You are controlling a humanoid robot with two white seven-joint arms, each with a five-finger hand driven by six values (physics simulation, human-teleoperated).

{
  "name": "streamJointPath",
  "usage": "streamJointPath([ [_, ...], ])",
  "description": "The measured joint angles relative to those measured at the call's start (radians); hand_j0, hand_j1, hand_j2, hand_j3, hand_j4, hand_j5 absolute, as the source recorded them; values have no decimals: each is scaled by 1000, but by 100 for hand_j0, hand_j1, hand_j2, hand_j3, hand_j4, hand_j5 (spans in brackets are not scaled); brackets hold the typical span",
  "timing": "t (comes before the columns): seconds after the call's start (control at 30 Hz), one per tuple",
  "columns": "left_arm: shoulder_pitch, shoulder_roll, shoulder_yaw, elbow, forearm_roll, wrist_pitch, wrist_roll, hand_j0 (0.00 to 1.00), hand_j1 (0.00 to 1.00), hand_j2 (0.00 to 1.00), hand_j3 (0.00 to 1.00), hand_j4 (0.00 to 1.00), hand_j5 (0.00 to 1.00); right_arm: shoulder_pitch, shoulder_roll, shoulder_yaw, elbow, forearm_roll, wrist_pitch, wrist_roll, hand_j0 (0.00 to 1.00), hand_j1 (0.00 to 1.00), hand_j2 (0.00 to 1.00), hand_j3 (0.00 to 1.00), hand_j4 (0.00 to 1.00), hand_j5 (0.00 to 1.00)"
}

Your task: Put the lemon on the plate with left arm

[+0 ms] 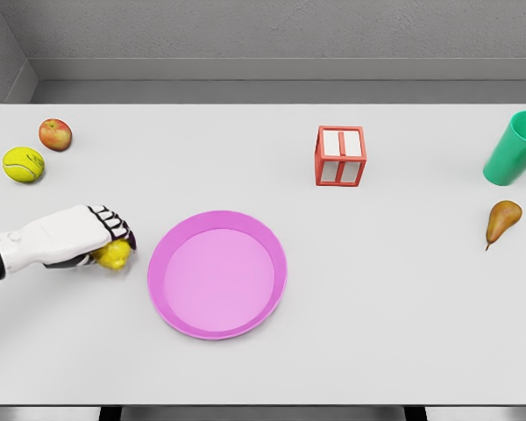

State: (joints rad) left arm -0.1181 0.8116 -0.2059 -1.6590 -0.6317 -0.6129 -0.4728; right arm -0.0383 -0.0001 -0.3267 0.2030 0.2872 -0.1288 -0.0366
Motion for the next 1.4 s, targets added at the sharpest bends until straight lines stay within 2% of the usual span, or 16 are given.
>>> streamJointPath([
  [0.1,-5,-4,10,6,21,0,0,40,40,40,40,40,40,0,0,0,0,0,0,0,100,100,100,100,100,100],
  [0.33,-63,-28,18,0,58,0,0,40,40,40,40,40,40,0,0,0,0,0,0,0,100,100,100,100,100,100],
  [0.5,-71,-55,10,-2,77,0,-1,40,40,40,40,40,40,0,0,0,0,0,0,0,100,100,100,100,100,100],
  [0.73,-95,-117,-61,-32,79,-1,-3,41,41,41,41,41,41,0,0,0,0,0,0,0,100,100,100,100,100,100],
  [0.8,-124,-128,-105,-48,79,0,-3,41,41,41,41,41,41,0,0,0,0,0,0,0,100,100,100,100,100,100],
  [0.97,-126,-154,-151,-63,69,-1,-20,44,44,44,44,44,44,0,0,0,0,0,0,0,100,100,100,100,100,100],
  [1.0,-127,-161,-155,-64,60,-1,-24,46,46,46,46,46,46,0,0,0,0,0,0,0,100,100,100,100,100,100],
  [1.03,-135,-171,-162,-65,51,-1,-28,63,63,63,63,63,63,0,0,0,0,0,0,0,100,100,100,100,100,100],
  [1.07,-141,-180,-169,-66,42,-1,-30,94,94,94,94,94,94,0,0,0,0,0,0,0,100,100,100,100,100,100],
  [1.13,-147,-192,-177,-67,30,0,-29,100,100,100,100,100,100,0,0,0,0,0,0,0,100,100,100,100,100,100],
  [1.3,-163,-194,-177,-65,22,0,-30,100,100,100,100,100,100,0,0,0,0,0,0,0,100,100,100,100,100,100],
  [1.33,-161,-192,-166,-62,23,-1,-30,100,100,100,100,100,100,0,0,0,0,0,0,0,100,100,100,100,100,100],
  [1.4,-143,-183,-80,-29,27,-1,-29,100,100,100,100,100,100,0,0,0,0,0,0,0,100,100,100,100,100,100],
])
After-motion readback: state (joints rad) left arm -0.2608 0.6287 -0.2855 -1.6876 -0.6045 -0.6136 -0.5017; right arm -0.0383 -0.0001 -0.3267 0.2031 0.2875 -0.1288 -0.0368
